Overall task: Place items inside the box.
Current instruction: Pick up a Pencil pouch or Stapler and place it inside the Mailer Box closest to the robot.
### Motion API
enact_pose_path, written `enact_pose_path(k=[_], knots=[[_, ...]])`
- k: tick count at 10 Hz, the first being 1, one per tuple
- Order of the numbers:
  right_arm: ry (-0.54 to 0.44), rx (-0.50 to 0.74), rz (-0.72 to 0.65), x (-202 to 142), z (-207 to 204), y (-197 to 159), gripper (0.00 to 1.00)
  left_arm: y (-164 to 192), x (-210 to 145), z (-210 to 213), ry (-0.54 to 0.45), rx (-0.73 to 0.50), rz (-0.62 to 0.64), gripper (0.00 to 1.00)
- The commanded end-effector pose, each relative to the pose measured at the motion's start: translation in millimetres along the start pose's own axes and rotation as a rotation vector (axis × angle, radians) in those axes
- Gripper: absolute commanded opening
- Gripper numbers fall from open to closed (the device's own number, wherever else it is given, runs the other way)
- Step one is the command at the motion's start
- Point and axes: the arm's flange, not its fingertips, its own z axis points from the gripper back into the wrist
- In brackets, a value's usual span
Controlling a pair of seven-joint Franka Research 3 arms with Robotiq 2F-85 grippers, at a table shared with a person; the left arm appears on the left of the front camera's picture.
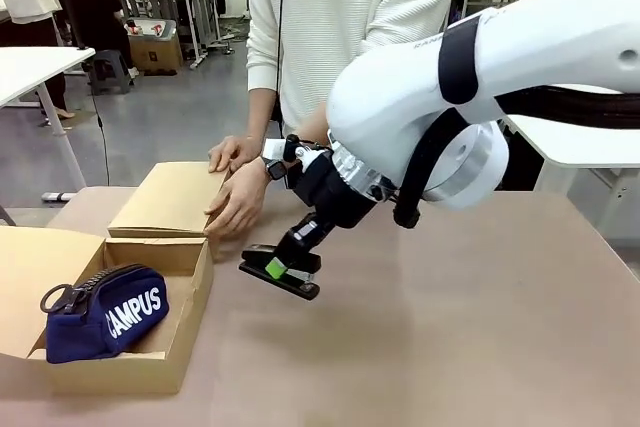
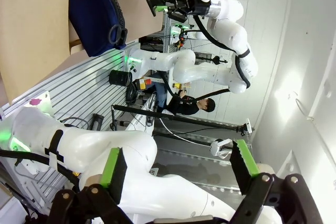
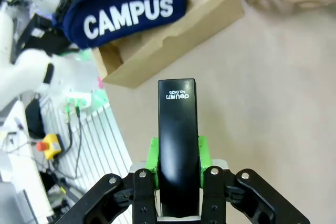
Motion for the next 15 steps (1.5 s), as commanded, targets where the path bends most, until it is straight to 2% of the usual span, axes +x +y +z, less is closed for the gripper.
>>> enact_pose_path(k=[1, 3, 4, 5, 6, 8, 10, 11, 12, 14, 15], knots=[[-0.162, -0.186, -0.232, 45.4, -13.8, 70.1, 0.32, 0.8, -1.2, -0.5, 0.002, 0.011, 0.002, 1.00], [-0.208, -0.317, -0.383, 77.8, -41.7, 135.0, 0.32, 0.8, -1.2, -0.5, 0.002, 0.011, 0.002, 1.00], [-0.234, -0.362, -0.535, 89.1, -58.7, 154.6, 0.32, 0.8, -1.2, -0.5, 0.002, 0.011, 0.002, 1.00], [-0.193, -0.410, -0.599, 98.4, -78.8, 172.2, 0.32, 0.8, -1.2, -0.5, 0.002, 0.011, 0.002, 1.00], [-0.179, -0.422, -0.616, 104.1, -90.0, 181.6, 0.32, 0.8, -1.2, -0.5, 0.002, 0.011, 0.002, 1.00], [-0.171, -0.327, -0.563, 118.0, -103.1, 203.6, 0.32, 0.8, -1.2, -0.5, 0.002, 0.011, 0.002, 1.00], [-0.224, -0.243, -0.543, 119.3, -91.8, 199.5, 0.32, 0.8, -1.2, -0.5, 0.002, 0.011, 0.002, 1.00], [-0.244, -0.265, -0.556, 119.2, -88.8, 192.1, 0.32, 0.8, -1.2, -0.5, 0.002, 0.011, 0.002, 1.00], [-0.207, -0.295, -0.545, 75.9, -46.3, 232.6, 0.32, 0.8, -1.2, -0.5, 0.002, 0.011, 0.002, 1.00], [-0.207, -0.295, -0.545, 75.9, -46.3, 232.6, 0.32, 0.8, -1.2, -0.5, 0.002, 0.011, 0.002, 1.00], [-0.217, -0.269, -0.555, 86.8, -45.5, 225.5, 0.32, 0.8, -1.2, -0.5, 0.002, 0.011, 0.002, 1.00]])
